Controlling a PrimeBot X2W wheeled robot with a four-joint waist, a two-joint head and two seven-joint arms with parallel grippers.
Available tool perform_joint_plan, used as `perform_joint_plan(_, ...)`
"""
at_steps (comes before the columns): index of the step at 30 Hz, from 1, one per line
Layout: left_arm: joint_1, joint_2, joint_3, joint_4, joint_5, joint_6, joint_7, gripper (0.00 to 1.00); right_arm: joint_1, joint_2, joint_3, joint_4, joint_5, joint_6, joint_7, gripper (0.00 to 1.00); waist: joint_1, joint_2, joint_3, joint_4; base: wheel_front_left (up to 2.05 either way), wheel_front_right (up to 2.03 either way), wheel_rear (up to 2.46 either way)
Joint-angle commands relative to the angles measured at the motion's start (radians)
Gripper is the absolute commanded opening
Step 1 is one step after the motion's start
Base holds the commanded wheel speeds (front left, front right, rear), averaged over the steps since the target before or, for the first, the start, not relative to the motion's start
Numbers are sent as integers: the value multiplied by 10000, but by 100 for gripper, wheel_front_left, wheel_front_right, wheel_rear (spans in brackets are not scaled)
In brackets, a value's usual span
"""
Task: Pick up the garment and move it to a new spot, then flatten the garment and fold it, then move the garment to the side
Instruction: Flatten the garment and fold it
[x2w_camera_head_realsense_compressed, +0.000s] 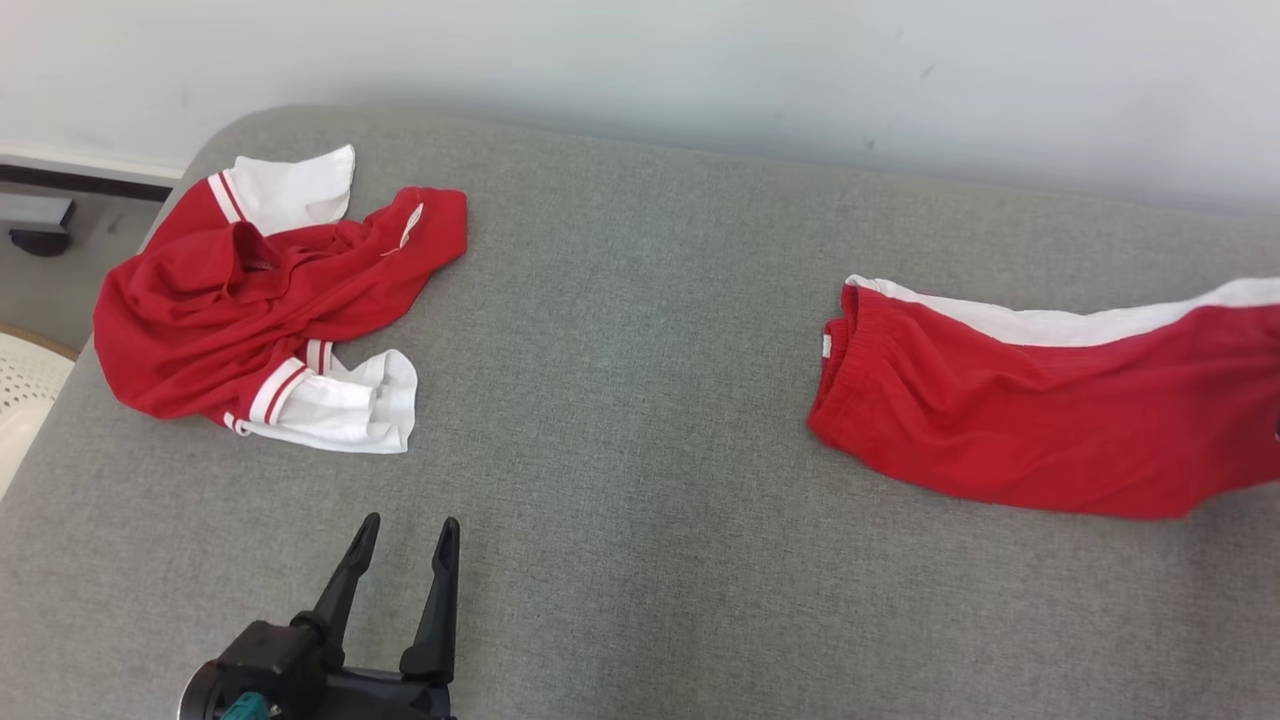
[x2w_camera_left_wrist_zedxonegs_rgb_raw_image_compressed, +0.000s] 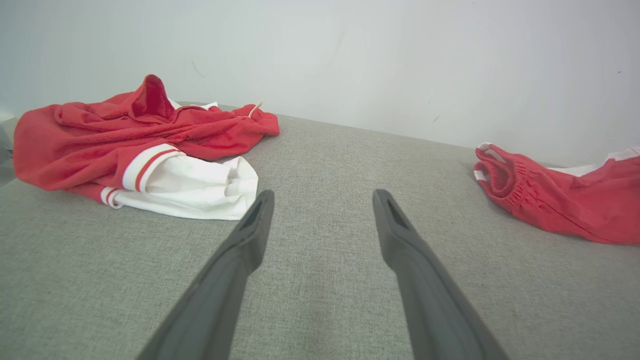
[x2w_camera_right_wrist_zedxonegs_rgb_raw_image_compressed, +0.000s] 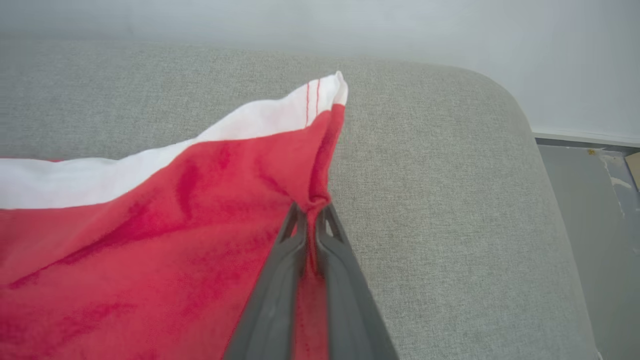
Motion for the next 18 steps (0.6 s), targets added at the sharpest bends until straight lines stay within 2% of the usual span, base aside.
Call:
perform_joint_plan(1,40,22,-3,-20,-50,12,51,100,-147,68,-32,58,-129,-20,-37,0,0,-1,-70,-34,0,0,0)
perform_joint_plan(5,81,49,-60,35,-100,-15,54,100,-407,589,5,118,-399,-20,2,0,0,-1,-207,-8,0,0,0)
perform_joint_plan(9,219,45,-116,96,-160,-25,36,100,-421,1553,230,-296,-522,-20,252,0,0,-1,-384,81,0,0,0)
perform_joint_plan(18,197,19,-241,116,-219,-15,102,100,-227,2739,803,-1322,-670,-20,946,0,0,-1,-468,366,0,0,0)
